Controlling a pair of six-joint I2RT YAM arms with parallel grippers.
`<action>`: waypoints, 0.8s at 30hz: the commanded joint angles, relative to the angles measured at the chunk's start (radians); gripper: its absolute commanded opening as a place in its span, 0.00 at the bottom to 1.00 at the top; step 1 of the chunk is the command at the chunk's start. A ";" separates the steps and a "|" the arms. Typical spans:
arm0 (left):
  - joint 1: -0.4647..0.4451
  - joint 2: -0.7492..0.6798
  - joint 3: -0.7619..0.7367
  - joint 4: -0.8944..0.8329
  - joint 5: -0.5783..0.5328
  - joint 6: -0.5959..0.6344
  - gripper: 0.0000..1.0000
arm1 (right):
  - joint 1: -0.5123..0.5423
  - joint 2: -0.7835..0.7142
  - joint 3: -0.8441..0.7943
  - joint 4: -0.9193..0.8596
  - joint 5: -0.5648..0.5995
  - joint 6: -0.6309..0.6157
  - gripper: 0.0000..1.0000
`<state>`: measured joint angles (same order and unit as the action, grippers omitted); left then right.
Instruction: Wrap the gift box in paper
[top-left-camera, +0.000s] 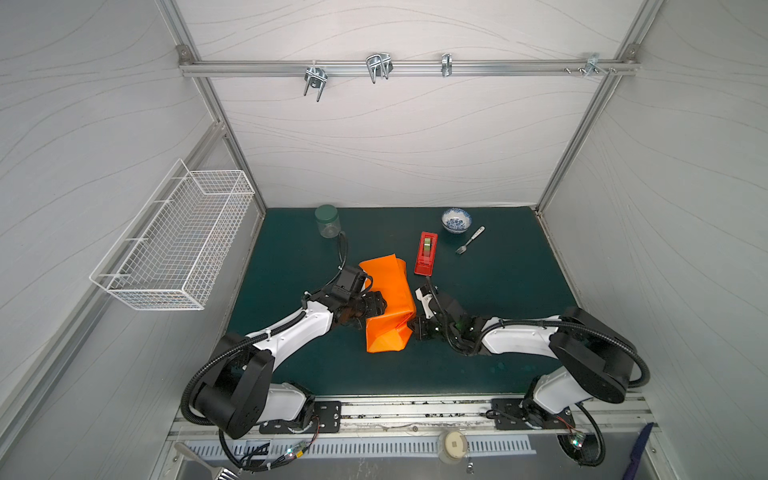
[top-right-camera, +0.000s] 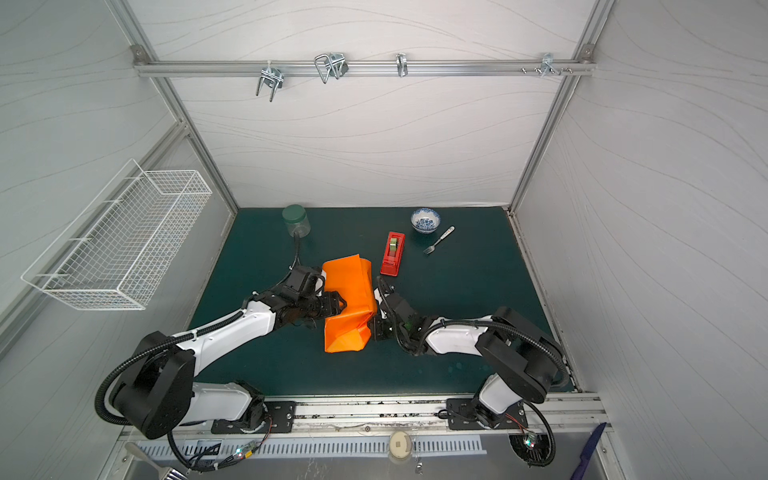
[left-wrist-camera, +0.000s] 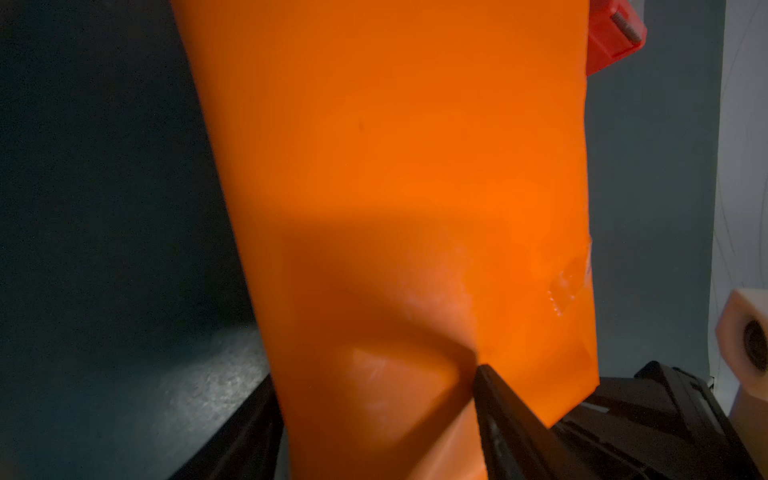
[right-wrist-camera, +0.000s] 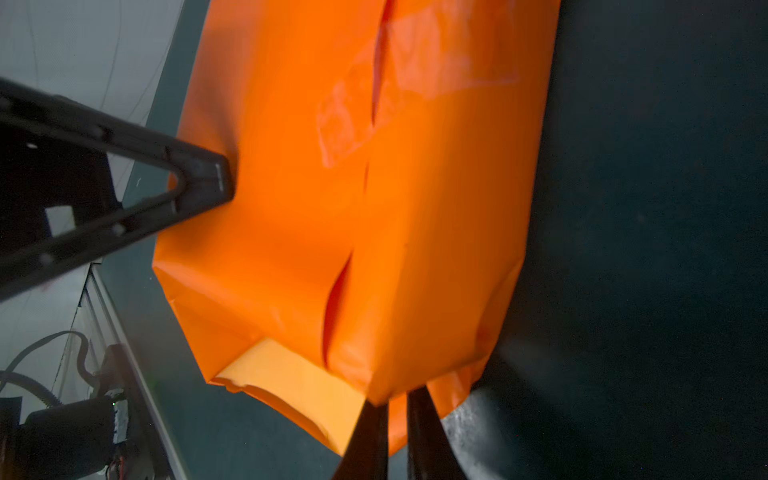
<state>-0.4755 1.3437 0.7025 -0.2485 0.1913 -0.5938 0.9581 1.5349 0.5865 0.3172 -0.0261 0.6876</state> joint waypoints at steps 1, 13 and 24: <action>0.000 0.034 -0.021 -0.080 -0.022 0.026 0.71 | 0.016 0.017 0.018 -0.019 0.024 -0.001 0.11; -0.002 0.030 -0.023 -0.080 -0.021 0.028 0.71 | -0.029 0.123 -0.004 0.027 0.038 0.019 0.09; -0.001 0.034 -0.023 -0.078 -0.020 0.029 0.71 | -0.039 0.054 -0.018 0.067 -0.055 -0.008 0.10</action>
<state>-0.4755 1.3437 0.7021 -0.2485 0.1917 -0.5934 0.9241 1.6161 0.5774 0.3611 -0.0517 0.6884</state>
